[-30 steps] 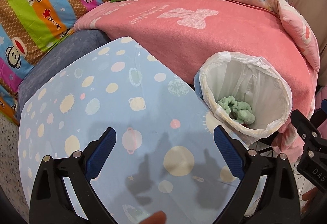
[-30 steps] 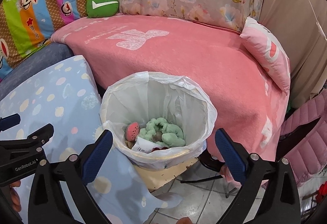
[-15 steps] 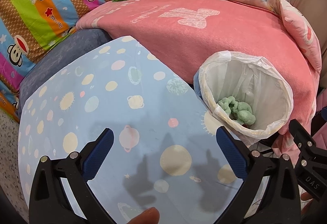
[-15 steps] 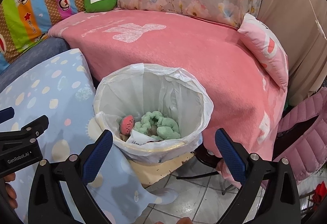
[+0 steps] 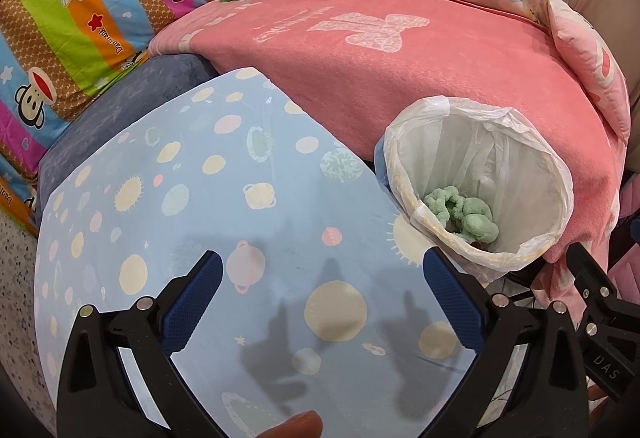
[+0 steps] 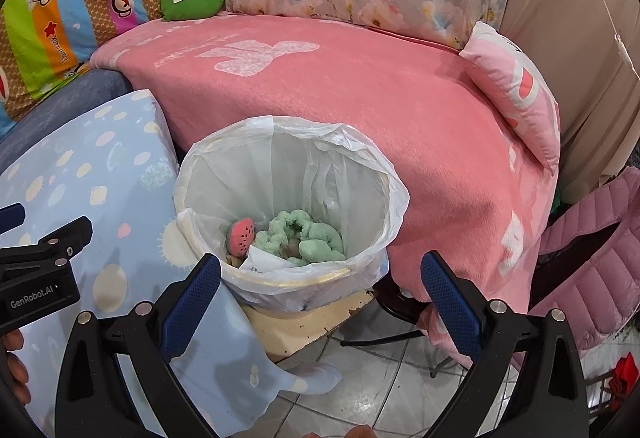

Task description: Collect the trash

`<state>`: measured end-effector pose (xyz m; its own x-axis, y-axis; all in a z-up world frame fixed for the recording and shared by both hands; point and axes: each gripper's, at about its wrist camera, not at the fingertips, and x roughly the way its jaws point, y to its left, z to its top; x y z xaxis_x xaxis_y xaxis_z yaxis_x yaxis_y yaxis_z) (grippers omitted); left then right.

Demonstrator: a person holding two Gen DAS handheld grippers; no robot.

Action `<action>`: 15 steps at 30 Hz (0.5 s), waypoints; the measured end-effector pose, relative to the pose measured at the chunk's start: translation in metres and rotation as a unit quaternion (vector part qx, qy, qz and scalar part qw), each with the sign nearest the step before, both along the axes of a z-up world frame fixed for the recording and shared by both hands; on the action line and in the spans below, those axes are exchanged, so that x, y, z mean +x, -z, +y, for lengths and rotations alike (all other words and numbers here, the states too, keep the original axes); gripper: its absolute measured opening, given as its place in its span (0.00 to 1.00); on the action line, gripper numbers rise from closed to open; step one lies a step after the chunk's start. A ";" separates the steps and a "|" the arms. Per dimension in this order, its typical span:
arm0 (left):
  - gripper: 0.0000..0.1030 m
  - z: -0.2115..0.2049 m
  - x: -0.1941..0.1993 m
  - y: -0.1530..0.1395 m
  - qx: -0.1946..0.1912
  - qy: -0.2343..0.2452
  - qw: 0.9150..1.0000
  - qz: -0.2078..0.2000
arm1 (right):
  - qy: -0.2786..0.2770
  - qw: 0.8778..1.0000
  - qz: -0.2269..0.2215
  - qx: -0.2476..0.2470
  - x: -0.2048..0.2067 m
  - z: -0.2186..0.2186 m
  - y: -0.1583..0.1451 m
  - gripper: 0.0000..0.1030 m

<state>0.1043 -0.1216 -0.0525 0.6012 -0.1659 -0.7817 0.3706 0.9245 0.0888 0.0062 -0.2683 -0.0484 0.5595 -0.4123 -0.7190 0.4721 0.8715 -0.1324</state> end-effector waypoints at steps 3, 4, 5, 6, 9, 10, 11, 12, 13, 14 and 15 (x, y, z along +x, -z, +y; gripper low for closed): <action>0.93 -0.003 -0.001 0.000 0.002 0.002 1.000 -0.001 | 0.000 1.000 0.001 0.001 -0.001 -0.001 0.001 0.93; 0.93 -0.004 -0.001 0.000 0.003 0.002 1.000 -0.001 | 0.000 1.000 0.001 0.001 -0.001 -0.001 0.001 0.93; 0.93 -0.005 -0.002 0.000 0.004 0.003 1.000 -0.002 | 0.001 1.000 0.001 0.002 -0.001 -0.001 0.002 0.93; 0.93 -0.006 -0.003 0.000 0.005 0.004 1.000 -0.002 | 0.001 1.000 0.001 0.002 -0.001 -0.002 0.002 0.93; 0.93 -0.009 -0.004 0.001 0.009 0.007 1.000 -0.003 | 0.001 1.000 0.002 0.003 -0.002 -0.004 0.004 0.93; 0.93 -0.010 -0.004 0.002 0.009 0.007 1.000 -0.003 | 0.002 1.000 0.002 0.004 -0.002 -0.005 0.004 0.93; 0.93 -0.010 -0.004 0.002 0.009 0.006 1.000 -0.001 | 0.002 1.000 0.003 0.004 -0.002 -0.006 0.005 0.93; 0.93 -0.011 -0.004 0.003 0.009 0.005 1.000 0.000 | 0.002 1.000 0.004 0.003 -0.003 -0.006 0.005 0.93; 0.93 -0.011 -0.004 0.003 0.008 0.004 1.000 0.002 | 0.002 1.000 0.004 0.003 -0.003 -0.007 0.006 0.93; 0.93 -0.012 -0.004 0.004 0.008 0.003 1.000 0.003 | 0.003 1.000 0.005 0.004 -0.003 -0.008 0.006 0.93; 0.93 -0.012 -0.005 0.004 0.009 0.002 1.000 0.003 | 0.003 1.000 0.005 0.004 -0.003 -0.008 0.006 0.93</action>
<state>0.0995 -0.1338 -0.0567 0.5950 -0.1551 -0.7886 0.3759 0.9210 0.1024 0.0035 -0.2768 -0.0541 0.5500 -0.4102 -0.7275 0.4763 0.8696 -0.1302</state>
